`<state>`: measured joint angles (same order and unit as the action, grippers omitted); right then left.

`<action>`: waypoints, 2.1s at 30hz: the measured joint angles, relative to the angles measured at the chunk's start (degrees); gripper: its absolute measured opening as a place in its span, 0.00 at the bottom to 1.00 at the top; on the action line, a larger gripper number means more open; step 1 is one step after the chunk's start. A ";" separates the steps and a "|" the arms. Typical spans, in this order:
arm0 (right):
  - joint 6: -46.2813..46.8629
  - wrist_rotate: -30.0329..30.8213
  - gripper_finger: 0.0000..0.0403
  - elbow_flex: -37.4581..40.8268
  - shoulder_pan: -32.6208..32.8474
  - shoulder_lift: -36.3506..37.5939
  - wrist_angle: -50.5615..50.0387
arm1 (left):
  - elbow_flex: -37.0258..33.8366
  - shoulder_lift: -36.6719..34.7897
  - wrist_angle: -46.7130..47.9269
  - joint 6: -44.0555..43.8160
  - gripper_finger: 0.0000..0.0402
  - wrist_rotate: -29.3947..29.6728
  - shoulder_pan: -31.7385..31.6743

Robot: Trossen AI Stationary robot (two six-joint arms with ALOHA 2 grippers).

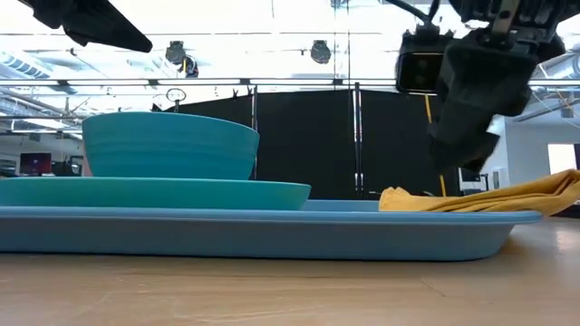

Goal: Set up tray
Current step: Put the yellow napkin on the blue serving tray to the right of the light blue plate

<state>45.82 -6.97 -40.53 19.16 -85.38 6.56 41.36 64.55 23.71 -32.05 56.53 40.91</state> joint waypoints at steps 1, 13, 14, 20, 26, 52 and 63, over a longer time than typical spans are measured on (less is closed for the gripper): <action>0.21 0.66 0.37 0.52 0.00 1.14 -1.25 | 0.00 -0.02 -0.04 -0.01 0.09 0.03 0.00; 15.65 12.43 0.34 12.44 0.55 17.77 -11.62 | -0.02 -0.02 -0.27 0.04 0.09 0.02 0.00; 18.41 13.51 0.34 13.41 0.59 18.78 -12.56 | -0.02 -0.02 -0.22 0.04 0.09 0.00 0.00; 30.04 14.50 0.32 18.88 1.25 21.46 -13.45 | -0.02 -0.02 -0.30 0.06 0.09 0.03 0.00; 37.90 17.26 0.30 22.47 1.01 21.53 -12.90 | -0.02 -0.02 -0.31 0.24 0.09 0.04 0.00; 16.34 18.69 0.28 25.92 -7.96 21.31 9.99 | -0.02 -0.02 -0.35 0.24 0.09 0.36 -0.01; 13.40 17.41 0.18 25.82 -7.98 19.56 12.53 | -0.02 -0.02 -0.37 0.10 0.09 0.43 -0.02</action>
<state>59.22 10.44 -14.71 11.18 -65.82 19.08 41.34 64.53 23.34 -31.95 56.97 40.88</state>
